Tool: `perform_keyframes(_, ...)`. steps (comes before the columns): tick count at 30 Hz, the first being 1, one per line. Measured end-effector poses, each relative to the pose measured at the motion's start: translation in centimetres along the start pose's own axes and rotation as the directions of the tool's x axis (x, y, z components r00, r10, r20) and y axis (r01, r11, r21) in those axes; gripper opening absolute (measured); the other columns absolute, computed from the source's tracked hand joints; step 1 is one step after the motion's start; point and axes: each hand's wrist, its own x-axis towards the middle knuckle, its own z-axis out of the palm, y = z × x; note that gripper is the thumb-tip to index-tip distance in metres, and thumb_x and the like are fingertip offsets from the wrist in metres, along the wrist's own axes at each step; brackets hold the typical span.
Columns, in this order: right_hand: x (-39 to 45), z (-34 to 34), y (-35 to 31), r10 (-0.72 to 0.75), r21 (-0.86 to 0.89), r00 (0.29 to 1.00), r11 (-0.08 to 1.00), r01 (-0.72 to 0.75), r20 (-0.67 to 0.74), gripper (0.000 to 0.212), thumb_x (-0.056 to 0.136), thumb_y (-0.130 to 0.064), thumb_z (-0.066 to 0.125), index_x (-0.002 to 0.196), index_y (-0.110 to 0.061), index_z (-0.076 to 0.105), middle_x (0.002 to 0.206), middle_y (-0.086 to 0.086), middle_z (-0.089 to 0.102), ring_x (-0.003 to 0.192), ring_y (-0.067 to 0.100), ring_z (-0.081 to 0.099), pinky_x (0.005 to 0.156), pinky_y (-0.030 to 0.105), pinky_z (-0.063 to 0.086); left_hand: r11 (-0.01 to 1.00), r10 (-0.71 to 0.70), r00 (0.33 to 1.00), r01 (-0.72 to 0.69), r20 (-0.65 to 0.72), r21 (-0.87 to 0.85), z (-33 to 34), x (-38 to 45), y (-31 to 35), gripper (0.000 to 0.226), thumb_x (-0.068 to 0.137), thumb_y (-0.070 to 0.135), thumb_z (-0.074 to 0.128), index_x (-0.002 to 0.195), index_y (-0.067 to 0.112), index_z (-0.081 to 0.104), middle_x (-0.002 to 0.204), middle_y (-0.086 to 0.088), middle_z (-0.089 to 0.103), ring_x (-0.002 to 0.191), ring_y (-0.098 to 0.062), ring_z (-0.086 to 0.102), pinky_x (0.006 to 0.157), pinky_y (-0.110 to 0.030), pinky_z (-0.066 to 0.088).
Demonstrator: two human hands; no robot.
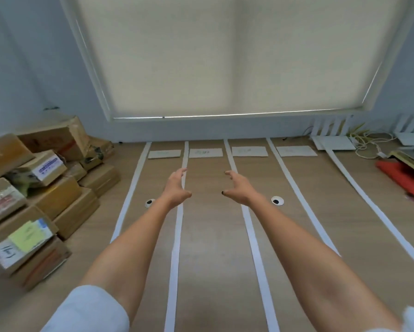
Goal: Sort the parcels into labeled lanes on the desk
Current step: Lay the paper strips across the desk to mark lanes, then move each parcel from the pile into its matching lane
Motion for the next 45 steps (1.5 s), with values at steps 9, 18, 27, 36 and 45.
perform_keyframes(9, 0.3, 8.2, -8.8, -0.055, 0.074, 0.997, 0.996, 0.051, 0.057, 0.066, 0.085, -0.007, 0.061, 0.143, -0.014, 0.032, 0.143, 0.015, 0.039, 0.13, 0.028, 0.041, 0.097, 0.032, 0.041, 0.994, -0.053, 0.998, 0.049, -0.042, -0.102, -6.9, -4.2, -7.8, 0.083, 0.072, -0.006, 0.07, 0.143, 0.016, 0.032, 0.14, -0.011, 0.04, 0.128, -0.026, 0.042, 0.096, -0.032, 0.046)
perform_keyframes(18, 0.0, 17.9, -13.5, -0.026, 0.147, 0.989, 0.989, 0.004, 0.147, 0.064, 0.082, -0.007, 0.063, 0.14, -0.016, 0.038, 0.135, 0.017, 0.047, 0.117, 0.026, 0.051, 0.082, 0.028, 0.046, 0.981, -0.138, 0.989, 0.13, -0.049, -0.144, -11.8, -6.9, -16.1, 0.077, 0.073, -0.006, 0.065, 0.141, 0.015, 0.035, 0.136, -0.013, 0.045, 0.122, -0.026, 0.047, 0.091, -0.028, 0.044)
perform_keyframes(27, 0.7, 28.7, -24.6, -0.053, 0.132, 0.978, 0.991, 0.026, 0.203, 0.061, 0.084, -0.009, 0.062, 0.14, -0.015, 0.037, 0.132, 0.015, 0.048, 0.111, 0.026, 0.054, 0.084, 0.032, 0.049, 0.967, -0.21, 0.972, 0.19, -0.107, -0.167, -21.4, -9.5, -27.7, 0.073, 0.08, -0.001, 0.064, 0.143, 0.016, 0.031, 0.141, -0.01, 0.041, 0.13, -0.025, 0.042, 0.1, -0.032, 0.043)
perform_keyframes(36, 3.8, 34.7, -42.7, -0.235, 0.223, 0.967, 0.952, 0.209, 0.097, 0.05, 0.092, -0.019, 0.055, 0.139, -0.01, 0.038, 0.135, 0.012, 0.05, 0.121, 0.025, 0.051, 0.1, 0.038, 0.045, 0.991, -0.057, 0.943, 0.014, -0.328, -0.132, -38.2, -9.0, -31.7, 0.062, 0.082, 0.001, 0.061, 0.137, 0.017, 0.038, 0.132, -0.007, 0.049, 0.117, -0.018, 0.049, 0.087, -0.025, 0.044)
perform_keyframes(45, 6.0, 36.7, -48.0, -0.254, 0.138, 0.963, 0.961, 0.241, 0.084, 0.052, 0.094, -0.025, 0.053, 0.141, -0.011, 0.035, 0.139, 0.012, 0.047, 0.123, 0.026, 0.05, 0.102, 0.04, 0.045, 0.959, -0.249, 0.874, 0.282, -0.417, 0.018, -43.4, -11.2, -40.5, 0.041, 0.089, 0.011, 0.055, 0.13, 0.012, 0.049, 0.133, -0.012, 0.049, 0.117, -0.026, 0.05, 0.091, -0.033, 0.041)
